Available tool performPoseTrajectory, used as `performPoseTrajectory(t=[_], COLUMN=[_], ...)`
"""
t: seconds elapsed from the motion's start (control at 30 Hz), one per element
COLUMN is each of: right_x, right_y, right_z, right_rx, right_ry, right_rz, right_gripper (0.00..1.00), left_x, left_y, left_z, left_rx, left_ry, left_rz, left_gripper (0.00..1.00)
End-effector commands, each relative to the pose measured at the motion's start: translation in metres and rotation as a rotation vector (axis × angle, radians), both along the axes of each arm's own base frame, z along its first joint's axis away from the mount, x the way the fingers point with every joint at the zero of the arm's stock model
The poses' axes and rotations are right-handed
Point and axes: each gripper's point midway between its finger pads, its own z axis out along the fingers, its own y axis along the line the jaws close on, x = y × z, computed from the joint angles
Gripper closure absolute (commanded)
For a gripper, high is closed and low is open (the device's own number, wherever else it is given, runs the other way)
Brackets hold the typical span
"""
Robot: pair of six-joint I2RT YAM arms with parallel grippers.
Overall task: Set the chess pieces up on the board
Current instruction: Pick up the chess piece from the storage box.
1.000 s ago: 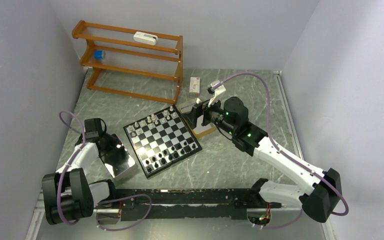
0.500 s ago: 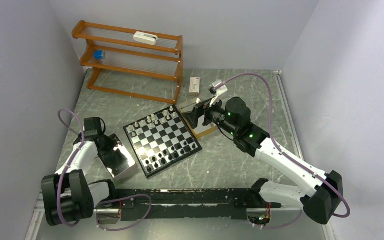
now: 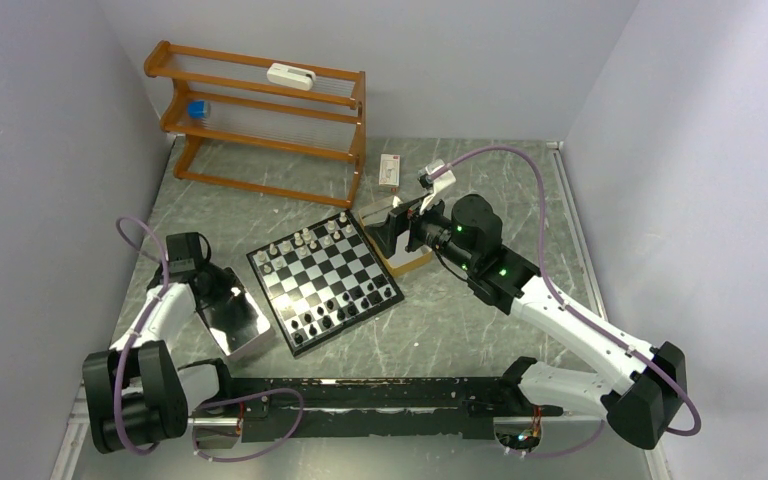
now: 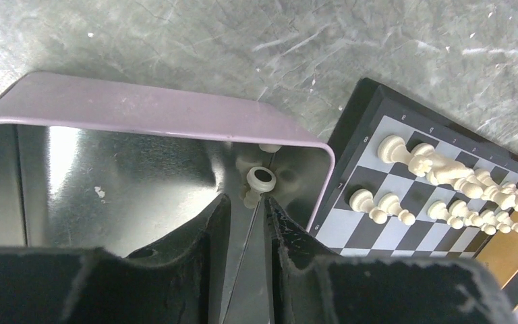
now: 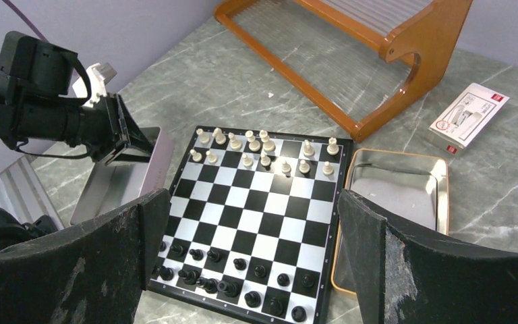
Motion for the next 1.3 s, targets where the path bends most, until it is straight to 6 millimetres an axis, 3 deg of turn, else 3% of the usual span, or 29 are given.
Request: performPoseTrajectory(t=[0.0, 0.5, 0.9, 1.03, 1.27], right_x=[0.003, 0.005, 0.004, 0.003, 0.002], right_y=[-0.001, 0.001, 0.002, 0.001, 0.0], right_z=[0.006, 0.002, -0.002, -0.001, 0.001], right_rx=[0.009, 0.007, 0.003, 0.006, 0.012], right_ry=[-0.023, -0.017, -0.013, -0.017, -0.022], right_rz=[-0.006, -0.004, -0.001, -0.003, -0.002], right_gripper=[0.0, 0.0, 0.0, 0.0, 0.0], left_x=[0.008, -0.01, 0.003, 0.004, 0.009], left_y=[-0.001, 0.007, 0.014, 0.016, 0.018], left_z=[-0.001, -0.024, 0.014, 0.016, 0.011], left_rx=[-0.011, 0.022, 0.117, 0.142, 0.157], left_ry=[-0.034, 0.128, 0.014, 0.009, 0.034], left_rz=[-0.024, -0.018, -0.122, -0.151, -0.198], left_gripper=[0.7, 0.71, 0.67, 0.65, 0.71])
